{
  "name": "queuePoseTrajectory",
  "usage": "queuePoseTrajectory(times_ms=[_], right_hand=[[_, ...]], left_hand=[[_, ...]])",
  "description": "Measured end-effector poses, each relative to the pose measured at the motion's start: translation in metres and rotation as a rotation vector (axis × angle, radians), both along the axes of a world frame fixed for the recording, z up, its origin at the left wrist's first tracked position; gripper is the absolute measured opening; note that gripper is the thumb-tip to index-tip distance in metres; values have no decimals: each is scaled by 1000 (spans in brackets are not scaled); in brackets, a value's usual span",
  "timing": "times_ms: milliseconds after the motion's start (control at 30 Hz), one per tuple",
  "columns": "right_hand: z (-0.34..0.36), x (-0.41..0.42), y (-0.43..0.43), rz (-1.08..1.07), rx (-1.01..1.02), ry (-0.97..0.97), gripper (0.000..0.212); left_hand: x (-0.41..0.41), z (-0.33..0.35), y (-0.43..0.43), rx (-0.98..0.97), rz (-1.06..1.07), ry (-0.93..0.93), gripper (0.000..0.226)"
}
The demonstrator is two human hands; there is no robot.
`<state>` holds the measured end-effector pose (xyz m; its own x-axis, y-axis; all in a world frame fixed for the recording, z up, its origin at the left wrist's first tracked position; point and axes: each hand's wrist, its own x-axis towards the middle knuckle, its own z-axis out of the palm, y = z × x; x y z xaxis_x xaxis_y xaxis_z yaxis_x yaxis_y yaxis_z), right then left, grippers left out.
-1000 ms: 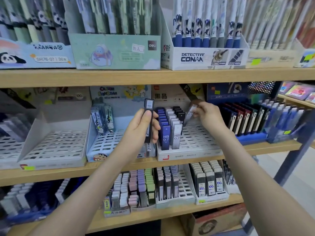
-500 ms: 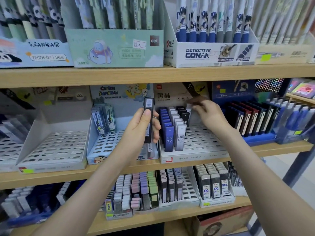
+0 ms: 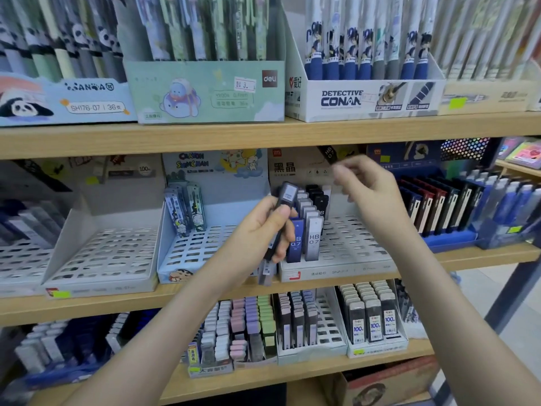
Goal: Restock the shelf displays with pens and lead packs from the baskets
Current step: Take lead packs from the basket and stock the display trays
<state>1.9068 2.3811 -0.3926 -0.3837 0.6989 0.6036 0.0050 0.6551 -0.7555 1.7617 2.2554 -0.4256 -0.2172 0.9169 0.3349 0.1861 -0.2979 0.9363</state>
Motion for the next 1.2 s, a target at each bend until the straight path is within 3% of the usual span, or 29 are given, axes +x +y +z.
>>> queuePoseTrajectory(times_ms=[133, 233, 367, 500, 667, 767, 900, 1200], right_hand=[[7, -3, -34, 172, -21, -166, 8], [7, -5, -42, 239, -55, -173, 5], [6, 7, -41, 368, -143, -103, 6], [1, 17, -40, 416, -245, -14, 20], [-6, 20, -40, 374, -284, 10, 23], [-5, 27, -34, 306, -283, 84, 21], [-11, 41, -13, 100, -255, 193, 22], [-41, 17, 6, 36, -17, -74, 35]], left_hand=[[8, 4, -1, -27, -20, 136, 13], [12, 7, -5, -34, 1, 253, 9], [12, 11, -12, -57, -22, 271, 41], [12, 12, -13, -118, -6, 258, 9], [21, 8, -11, -89, 42, 334, 3], [23, 7, -10, -84, 109, 277, 6], [15, 7, -13, -25, 220, 62, 14], [6, 3, -17, 55, 218, -92, 22]])
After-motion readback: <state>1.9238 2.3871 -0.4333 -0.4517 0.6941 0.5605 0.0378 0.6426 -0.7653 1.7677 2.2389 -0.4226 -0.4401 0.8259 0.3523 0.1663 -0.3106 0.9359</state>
